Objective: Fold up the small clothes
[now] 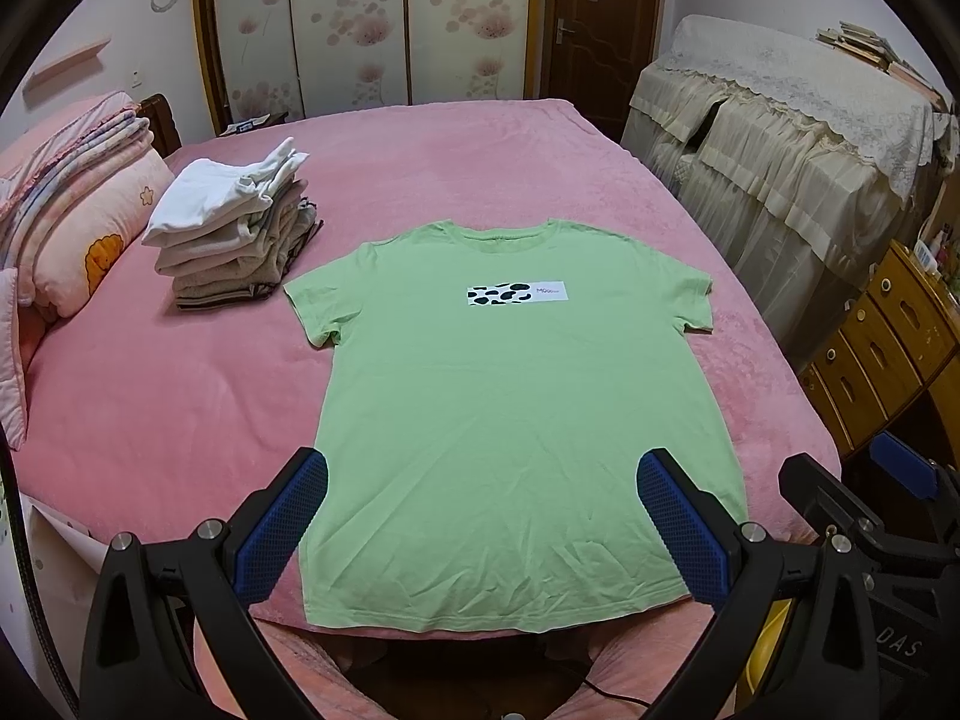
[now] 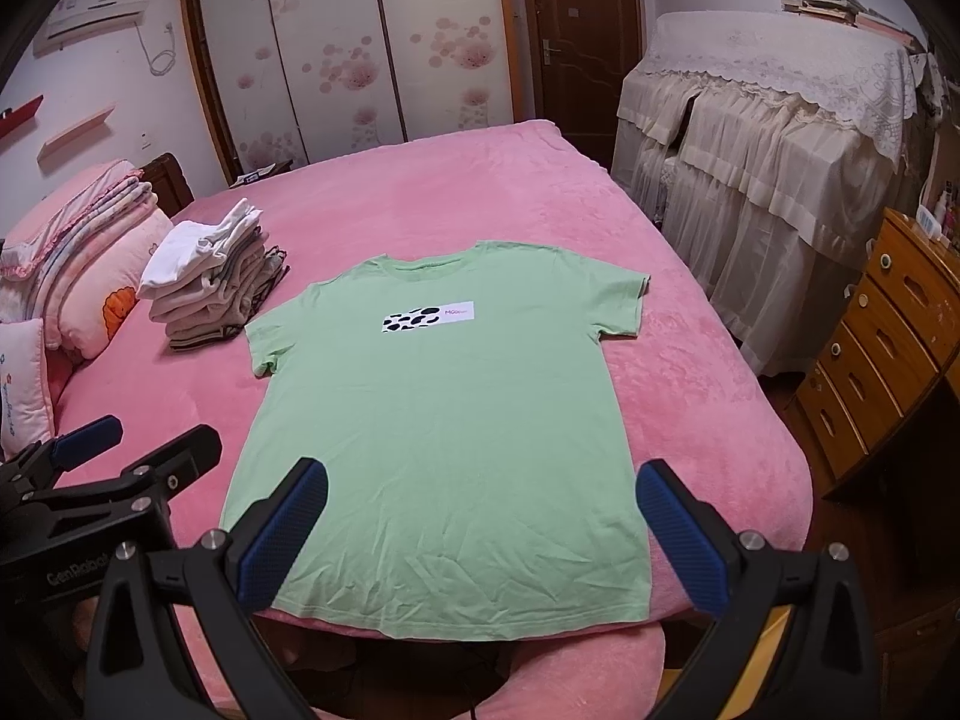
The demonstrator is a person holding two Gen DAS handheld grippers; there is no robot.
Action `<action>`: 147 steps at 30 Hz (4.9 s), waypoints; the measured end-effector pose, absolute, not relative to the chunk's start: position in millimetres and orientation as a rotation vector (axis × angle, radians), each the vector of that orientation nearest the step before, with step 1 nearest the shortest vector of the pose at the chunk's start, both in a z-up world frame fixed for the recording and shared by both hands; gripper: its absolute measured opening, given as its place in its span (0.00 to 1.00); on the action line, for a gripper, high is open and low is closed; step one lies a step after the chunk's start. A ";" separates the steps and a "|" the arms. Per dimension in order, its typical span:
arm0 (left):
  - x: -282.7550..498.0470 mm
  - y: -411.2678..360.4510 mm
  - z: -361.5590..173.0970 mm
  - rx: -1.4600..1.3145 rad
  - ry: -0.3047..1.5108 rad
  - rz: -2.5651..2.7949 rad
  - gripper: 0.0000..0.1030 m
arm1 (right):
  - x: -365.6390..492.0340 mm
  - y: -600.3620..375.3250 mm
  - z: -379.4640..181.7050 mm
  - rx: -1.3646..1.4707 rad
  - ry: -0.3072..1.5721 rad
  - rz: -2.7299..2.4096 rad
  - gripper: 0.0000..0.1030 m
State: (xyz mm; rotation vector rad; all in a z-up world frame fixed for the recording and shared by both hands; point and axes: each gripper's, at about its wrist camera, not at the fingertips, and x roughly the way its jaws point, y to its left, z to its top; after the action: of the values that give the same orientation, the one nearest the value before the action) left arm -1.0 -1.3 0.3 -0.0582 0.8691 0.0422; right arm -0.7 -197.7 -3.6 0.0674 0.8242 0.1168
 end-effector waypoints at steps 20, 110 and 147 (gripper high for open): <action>-0.7 -5.1 -2.8 -0.055 0.878 0.034 1.00 | 0.4 -195.9 -5.1 0.043 0.813 0.072 1.00; 225.8 -135.6 24.1 0.080 0.714 -0.114 0.97 | 189.0 -323.5 26.8 -0.017 0.658 -0.030 0.72; 376.5 -187.0 -182.5 -0.005 0.902 -0.034 0.91 | 373.8 -388.3 -217.6 0.355 1.105 0.106 0.41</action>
State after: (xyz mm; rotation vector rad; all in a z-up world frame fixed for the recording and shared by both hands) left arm 376.5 -187.0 -182.5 -0.0049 0.9017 -0.0338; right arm 373.8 -388.3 -217.6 0.3548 1.1046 0.1056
